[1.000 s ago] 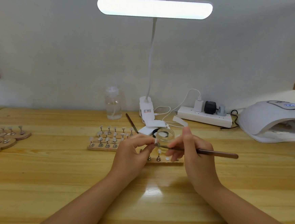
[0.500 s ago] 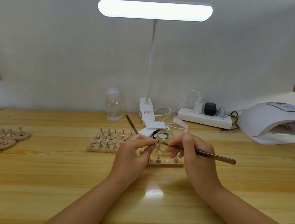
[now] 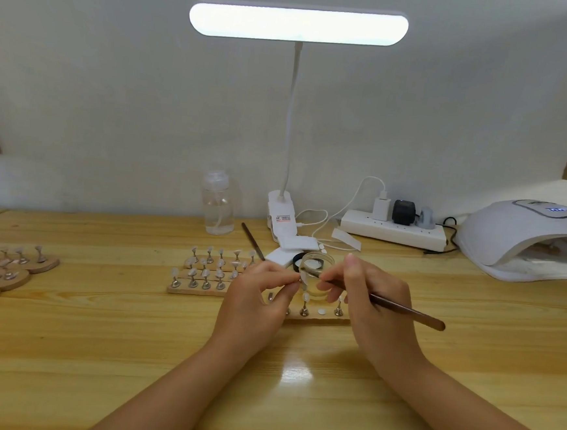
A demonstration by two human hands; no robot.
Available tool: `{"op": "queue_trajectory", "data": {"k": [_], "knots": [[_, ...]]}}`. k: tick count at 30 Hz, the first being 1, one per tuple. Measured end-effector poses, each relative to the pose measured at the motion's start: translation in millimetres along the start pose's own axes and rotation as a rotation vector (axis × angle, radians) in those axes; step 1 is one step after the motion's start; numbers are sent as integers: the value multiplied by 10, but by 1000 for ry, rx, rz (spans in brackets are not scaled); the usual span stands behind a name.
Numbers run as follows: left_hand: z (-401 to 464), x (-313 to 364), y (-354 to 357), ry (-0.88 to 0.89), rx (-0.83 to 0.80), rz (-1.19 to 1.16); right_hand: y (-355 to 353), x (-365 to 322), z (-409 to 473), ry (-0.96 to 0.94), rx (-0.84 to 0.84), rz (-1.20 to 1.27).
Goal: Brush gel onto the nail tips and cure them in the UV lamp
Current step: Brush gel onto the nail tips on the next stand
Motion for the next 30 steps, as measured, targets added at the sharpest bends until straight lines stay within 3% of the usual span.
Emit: {"op": "queue_trajectory", "data": {"k": [11,16,20,24,28,30], "knots": [[2,-18,6,12,0,5,-13,23,-4,42,1,37],[15,-14,10,22,-3,20,0,10,11,-62,-21,-7],[11,-22,8,33,6,21,8,27,-11,52,-5,67],[15,-29,14,35,6,17,-2,7,1,-46,-18,-2],[14,-32,16,32,4,4,-10,27,-6,80,9,76],[8,-36,12,27,8,-2,-24,32,-6,53,37,77]]}}
Point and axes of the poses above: each hand's wrist, its own z-axis towards the middle knuckle, its own y-axis out of the palm, x = y × z, the point moved 3 cm from there along z, towards the middle knuckle, and after that the axes turned 7 degrees about x, right-handed, at the moved point
